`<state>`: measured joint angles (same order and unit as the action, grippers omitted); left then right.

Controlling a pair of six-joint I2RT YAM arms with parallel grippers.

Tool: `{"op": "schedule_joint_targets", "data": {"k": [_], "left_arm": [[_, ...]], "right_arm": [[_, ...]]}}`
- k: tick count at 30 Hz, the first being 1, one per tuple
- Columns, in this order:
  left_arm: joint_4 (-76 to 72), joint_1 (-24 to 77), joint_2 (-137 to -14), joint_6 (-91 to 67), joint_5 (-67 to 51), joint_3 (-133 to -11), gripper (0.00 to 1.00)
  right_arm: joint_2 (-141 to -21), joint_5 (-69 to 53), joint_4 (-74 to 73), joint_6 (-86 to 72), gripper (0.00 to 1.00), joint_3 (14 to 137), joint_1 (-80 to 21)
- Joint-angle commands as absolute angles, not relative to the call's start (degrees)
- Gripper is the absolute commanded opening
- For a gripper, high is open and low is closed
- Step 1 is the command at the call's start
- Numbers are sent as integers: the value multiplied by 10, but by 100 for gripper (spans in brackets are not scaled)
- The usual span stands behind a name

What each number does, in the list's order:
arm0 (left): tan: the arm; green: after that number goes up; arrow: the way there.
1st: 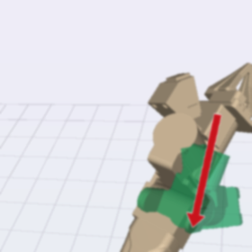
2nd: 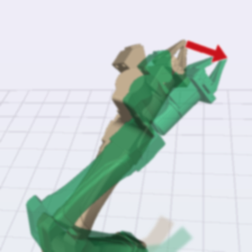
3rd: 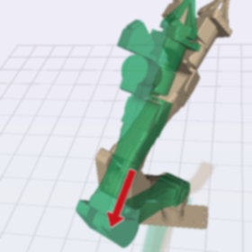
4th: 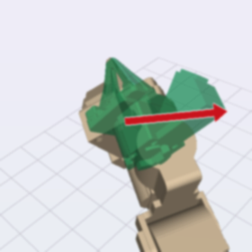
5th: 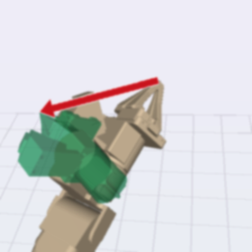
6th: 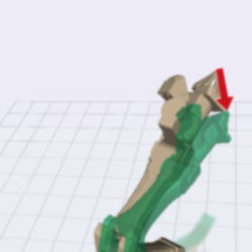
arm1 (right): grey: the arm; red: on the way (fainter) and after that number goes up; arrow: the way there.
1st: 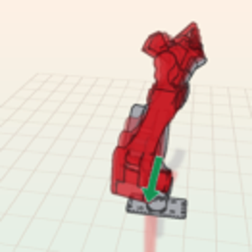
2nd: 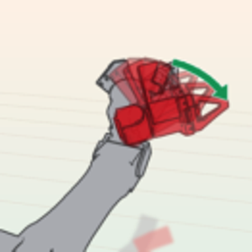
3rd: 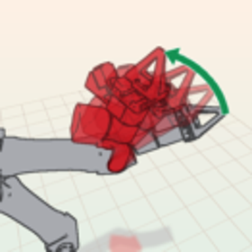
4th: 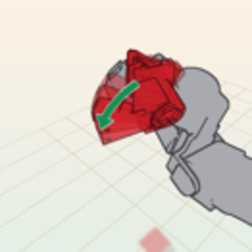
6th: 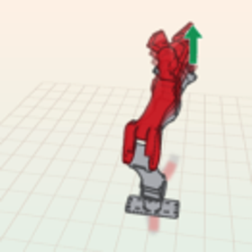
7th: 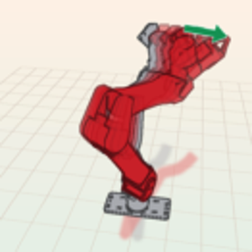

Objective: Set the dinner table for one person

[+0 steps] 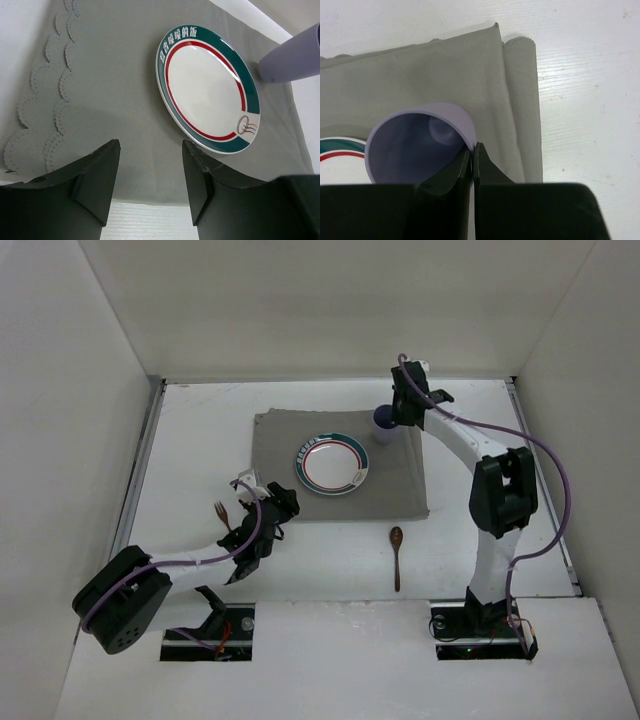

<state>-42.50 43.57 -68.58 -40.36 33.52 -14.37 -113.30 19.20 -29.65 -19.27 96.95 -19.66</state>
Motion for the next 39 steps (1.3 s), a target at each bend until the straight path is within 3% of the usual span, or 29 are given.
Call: {"op": "schedule_joint_targets", "data": {"k": [1, 11, 17, 29, 35, 37, 39], "left_arm": [[-455, 438, -686, -409, 345, -150, 51], [-455, 438, -679, -409, 345, -149, 51], [-455, 438, -680, -409, 345, -149, 51], [-455, 439, -686, -410, 345, -153, 51], [-455, 440, -675, -410, 342, -149, 51], [-455, 440, -679, -410, 342, -149, 51], [-455, 440, -678, -410, 342, -149, 51]], "right_arm": [[-1145, 205, -300, -188, 5, 1003, -195], [-1162, 183, -301, -192, 16, 1017, -189], [-1136, 189, -292, -192, 45, 1005, -192], [-981, 226, -251, -192, 65, 919, -195], [-846, 252, -181, -229, 67, 742, -240], [-796, 263, -153, -261, 59, 646, -269], [-746, 286, -135, -309, 44, 553, -313]]}}
